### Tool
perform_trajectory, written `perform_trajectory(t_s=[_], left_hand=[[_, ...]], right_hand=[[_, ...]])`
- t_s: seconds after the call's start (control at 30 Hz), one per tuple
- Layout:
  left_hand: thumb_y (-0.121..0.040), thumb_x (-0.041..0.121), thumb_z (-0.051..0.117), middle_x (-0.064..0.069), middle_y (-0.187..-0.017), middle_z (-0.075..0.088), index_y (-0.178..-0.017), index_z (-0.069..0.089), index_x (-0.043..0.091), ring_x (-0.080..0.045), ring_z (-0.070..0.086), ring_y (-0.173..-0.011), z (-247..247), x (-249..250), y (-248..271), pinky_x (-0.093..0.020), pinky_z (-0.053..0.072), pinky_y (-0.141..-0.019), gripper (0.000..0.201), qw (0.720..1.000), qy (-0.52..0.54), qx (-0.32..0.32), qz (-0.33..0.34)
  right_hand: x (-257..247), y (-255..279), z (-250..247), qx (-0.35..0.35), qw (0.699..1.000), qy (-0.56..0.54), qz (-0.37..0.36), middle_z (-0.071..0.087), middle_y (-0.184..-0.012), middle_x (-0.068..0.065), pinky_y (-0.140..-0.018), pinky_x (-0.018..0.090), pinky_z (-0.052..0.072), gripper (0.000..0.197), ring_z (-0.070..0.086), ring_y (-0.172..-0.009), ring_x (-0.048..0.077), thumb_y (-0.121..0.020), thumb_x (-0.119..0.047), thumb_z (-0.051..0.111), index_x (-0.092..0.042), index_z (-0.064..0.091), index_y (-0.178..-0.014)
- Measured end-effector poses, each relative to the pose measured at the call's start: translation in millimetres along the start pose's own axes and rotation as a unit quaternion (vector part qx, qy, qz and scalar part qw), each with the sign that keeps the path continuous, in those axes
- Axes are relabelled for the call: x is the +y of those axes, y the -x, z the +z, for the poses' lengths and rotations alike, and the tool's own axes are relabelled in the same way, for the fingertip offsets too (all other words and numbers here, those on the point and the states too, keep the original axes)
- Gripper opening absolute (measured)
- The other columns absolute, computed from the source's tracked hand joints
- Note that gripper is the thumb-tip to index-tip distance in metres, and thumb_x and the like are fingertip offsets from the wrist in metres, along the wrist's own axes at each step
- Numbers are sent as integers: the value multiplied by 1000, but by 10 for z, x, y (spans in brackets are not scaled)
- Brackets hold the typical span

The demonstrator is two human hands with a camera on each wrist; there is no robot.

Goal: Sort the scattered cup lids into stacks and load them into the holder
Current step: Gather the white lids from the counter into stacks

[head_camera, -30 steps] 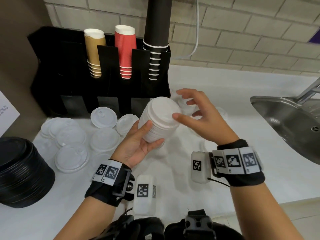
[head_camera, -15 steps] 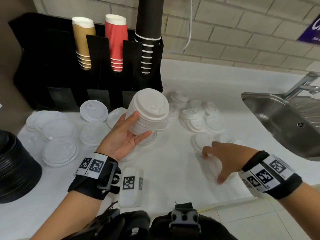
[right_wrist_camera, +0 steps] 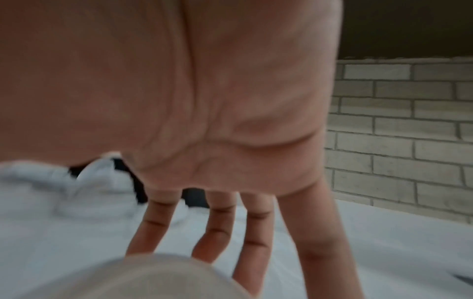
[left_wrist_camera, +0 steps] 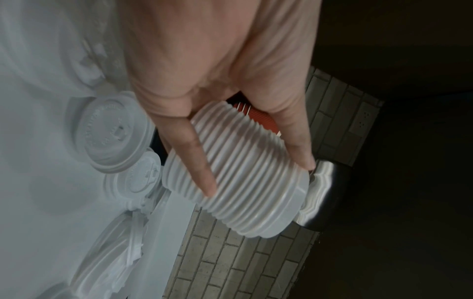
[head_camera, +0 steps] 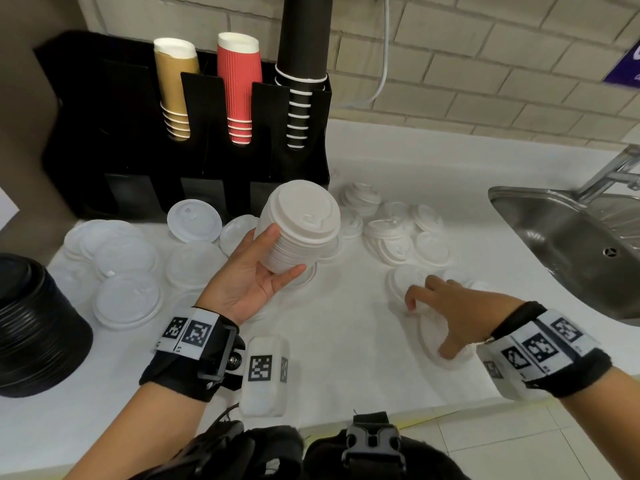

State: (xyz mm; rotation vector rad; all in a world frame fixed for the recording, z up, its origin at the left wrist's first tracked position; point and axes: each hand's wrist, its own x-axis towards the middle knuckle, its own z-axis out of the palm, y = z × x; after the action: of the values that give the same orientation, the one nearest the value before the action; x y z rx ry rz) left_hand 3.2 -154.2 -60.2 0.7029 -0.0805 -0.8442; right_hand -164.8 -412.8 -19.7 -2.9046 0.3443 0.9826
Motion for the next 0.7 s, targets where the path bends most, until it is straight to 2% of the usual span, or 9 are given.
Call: perform_trajectory(t_s=[0.13,0.2,0.23,0.3,0.37,0.43,0.5,0.57,0.7], left_hand=[[-62,31,83,-7,-125,65,-124,59,19,-20,70,-102,4,-22,15,-31,61,-66,67,1000,6,18,-2],[-67,31,77,-7,-127,64,-127,57,19,-20,70,-102,-10,-28,17,-31,60,-66,65,1000,6,22,-1],[-61,32,84,-7,-127,65,-128,57,18,-21,70,-103,-21,-34,13,-31,60,-66,73,1000,7,19,-1],[-39,36,98,-4,-120,69,-126,59,19,-21,69,-105,-44,-31,13,-32,61,-67,96,1000,0,11,3],[-34,39,99,-3,-118,70,-125,59,20,-21,68,-106,-74,-24,12,-31,60,-67,101,1000,-10,5,8],[-49,38,94,-4,-124,68,-128,58,20,-21,68,-108,-82,-20,10,-31,60,-68,89,1000,-12,9,6],[-69,35,79,-5,-128,64,-130,56,20,-21,68,-108,-87,-24,-1,-30,60,-67,68,1000,-9,18,6],[-73,33,74,-5,-127,65,-129,57,20,-20,68,-107,-65,-30,-10,-30,60,-67,60,1000,-13,15,3],[-34,40,99,-3,-120,69,-127,59,20,-21,68,-108,0,-69,-32,-31,60,-66,103,1000,-17,-5,-7]], right_hand=[[-82,69,-341,94,988,-111,-49,36,-107,-11,-76,39,55,68,56,-92,22,-63,-25,79,-47,34,-110],[-104,59,-393,158,981,-99,-53,37,-111,-7,-81,35,51,65,52,-96,19,-66,-31,81,-39,39,-115],[-101,62,-389,171,980,-86,-49,38,-111,-6,-81,31,49,62,50,-96,16,-68,-35,81,-36,41,-116],[-38,89,-314,130,990,-57,-26,41,-108,-9,-78,28,47,63,52,-93,13,-65,-48,81,-36,41,-113],[62,134,-183,49,998,-39,11,39,-104,-13,-72,26,47,76,53,-86,9,-55,-55,84,-40,37,-113],[133,164,-40,-10,999,-9,38,36,-102,-13,-66,24,47,87,52,-80,8,-50,-52,87,-42,31,-116],[149,154,90,-36,998,14,46,35,-104,-10,-64,25,49,89,52,-78,9,-54,-43,87,-40,28,-121],[130,121,174,-34,998,14,41,35,-106,-7,-67,29,52,86,54,-80,14,-59,-37,85,-37,29,-125],[33,54,176,-13,1000,9,24,36,-105,-6,-64,27,51,81,55,-79,16,-64,-35,81,-34,30,-127]])
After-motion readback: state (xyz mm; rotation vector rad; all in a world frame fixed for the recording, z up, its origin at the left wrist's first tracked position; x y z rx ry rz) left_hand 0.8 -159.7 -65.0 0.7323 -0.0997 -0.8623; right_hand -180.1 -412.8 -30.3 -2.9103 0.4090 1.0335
